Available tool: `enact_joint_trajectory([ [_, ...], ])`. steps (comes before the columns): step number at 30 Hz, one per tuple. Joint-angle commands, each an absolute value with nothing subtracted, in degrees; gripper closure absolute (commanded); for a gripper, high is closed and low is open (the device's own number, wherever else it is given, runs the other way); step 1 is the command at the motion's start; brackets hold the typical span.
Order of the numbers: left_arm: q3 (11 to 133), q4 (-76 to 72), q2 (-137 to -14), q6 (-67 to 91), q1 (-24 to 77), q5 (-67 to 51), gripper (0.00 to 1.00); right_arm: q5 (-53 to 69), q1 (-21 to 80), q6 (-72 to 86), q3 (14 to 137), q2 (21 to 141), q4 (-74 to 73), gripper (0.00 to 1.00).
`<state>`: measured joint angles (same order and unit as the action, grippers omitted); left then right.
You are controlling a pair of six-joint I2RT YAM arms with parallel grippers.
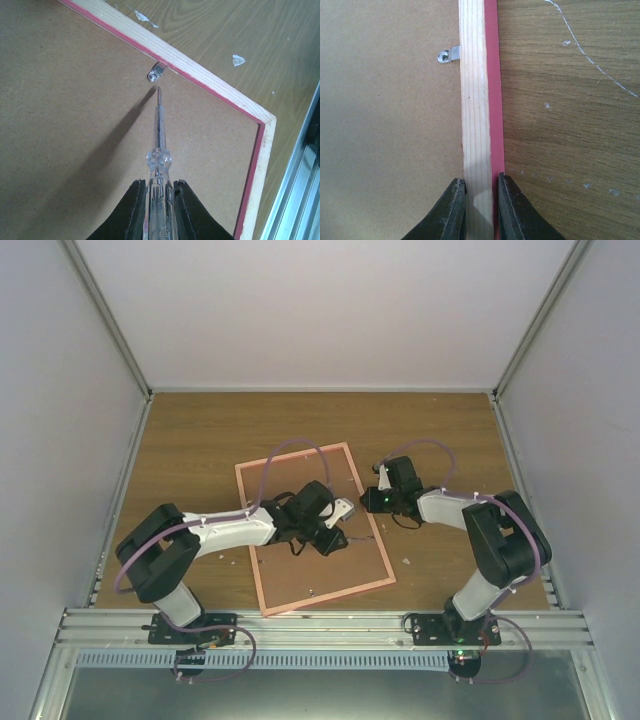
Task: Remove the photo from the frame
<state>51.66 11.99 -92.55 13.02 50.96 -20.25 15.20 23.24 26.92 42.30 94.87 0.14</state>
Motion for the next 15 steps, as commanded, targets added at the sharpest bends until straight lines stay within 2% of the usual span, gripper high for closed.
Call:
enact_joint_trajectory([
  [1, 54.2, 8.3, -93.6, 12.3, 51.4, -18.8, 1.00, 18.7, 24.2, 29.2, 41.8, 95.2, 2.7, 0.97],
  [15, 57.2, 8.4, -97.4, 12.0, 51.4, -16.9, 1.00, 19.1, 24.2, 29.0, 41.6, 95.6, 2.8, 0.98],
])
